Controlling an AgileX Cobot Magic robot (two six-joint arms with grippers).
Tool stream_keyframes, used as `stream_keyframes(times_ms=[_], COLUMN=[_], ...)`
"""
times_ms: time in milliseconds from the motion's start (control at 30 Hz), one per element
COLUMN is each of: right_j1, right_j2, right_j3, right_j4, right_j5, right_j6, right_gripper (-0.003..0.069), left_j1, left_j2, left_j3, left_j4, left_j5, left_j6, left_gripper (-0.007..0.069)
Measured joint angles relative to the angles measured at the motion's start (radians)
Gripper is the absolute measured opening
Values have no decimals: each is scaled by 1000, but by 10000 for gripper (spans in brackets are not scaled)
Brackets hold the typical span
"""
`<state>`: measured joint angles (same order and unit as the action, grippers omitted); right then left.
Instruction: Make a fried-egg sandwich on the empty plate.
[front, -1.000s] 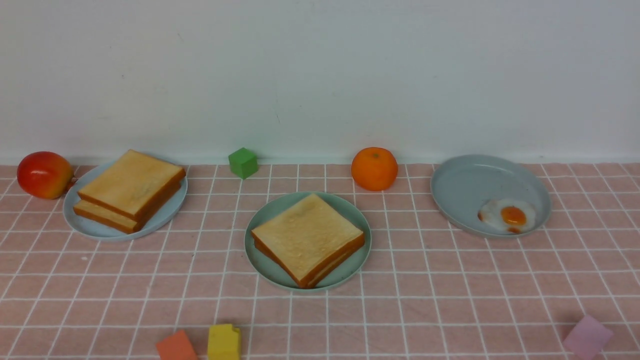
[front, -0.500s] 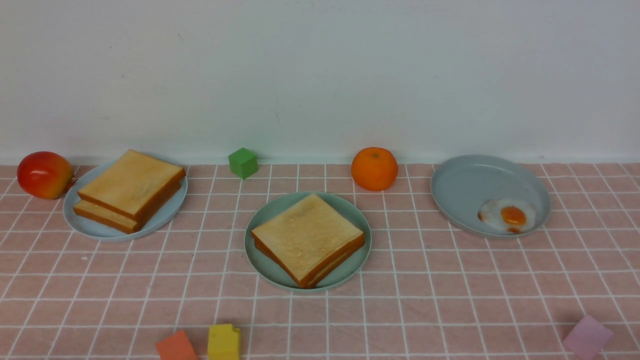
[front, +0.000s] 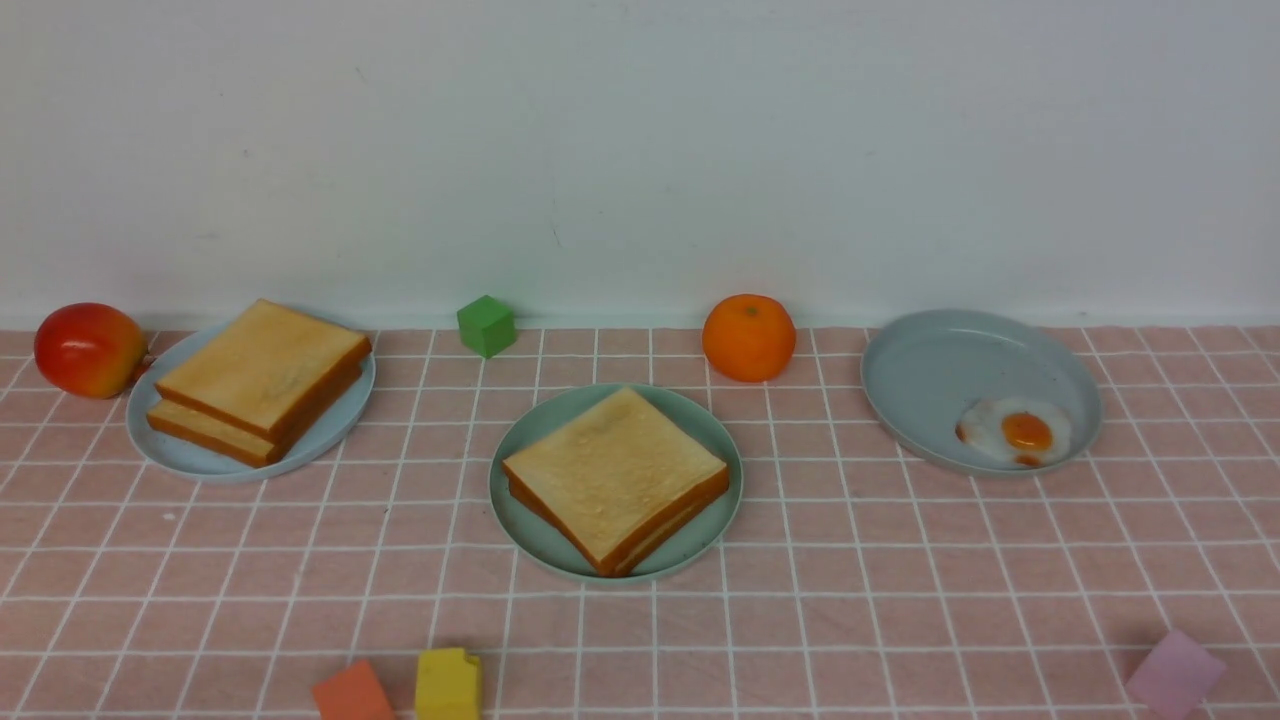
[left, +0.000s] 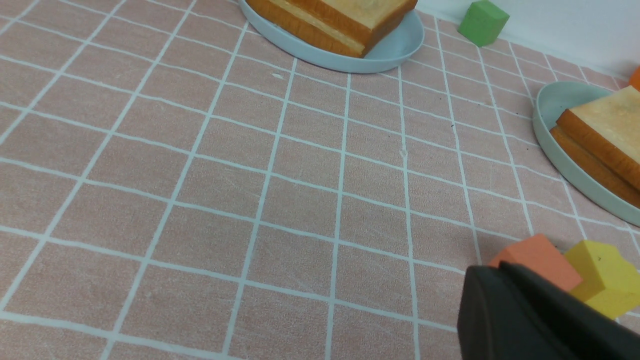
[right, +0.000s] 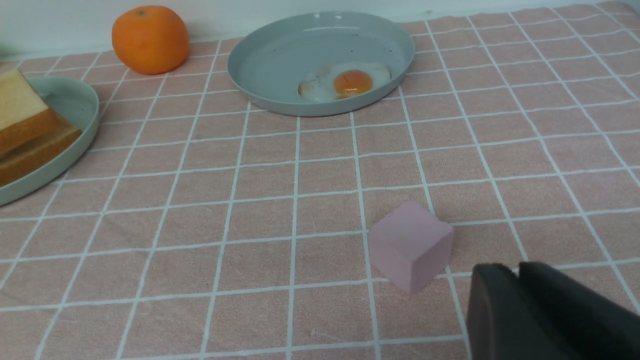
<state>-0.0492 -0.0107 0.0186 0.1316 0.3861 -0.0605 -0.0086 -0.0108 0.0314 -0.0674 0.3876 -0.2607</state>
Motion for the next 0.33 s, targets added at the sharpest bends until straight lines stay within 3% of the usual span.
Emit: stream_keyframes(times_ms=[333], right_j1=[0], right_j2=[0], right_j3=[0], right_j4=[0], right_j5=[0], right_j6=[0], right_gripper=[101], left_j1=[0], left_j2=[0], left_j3=[0], left_j4=[0], left_j5=[0], left_j6=[0], left_gripper=[29])
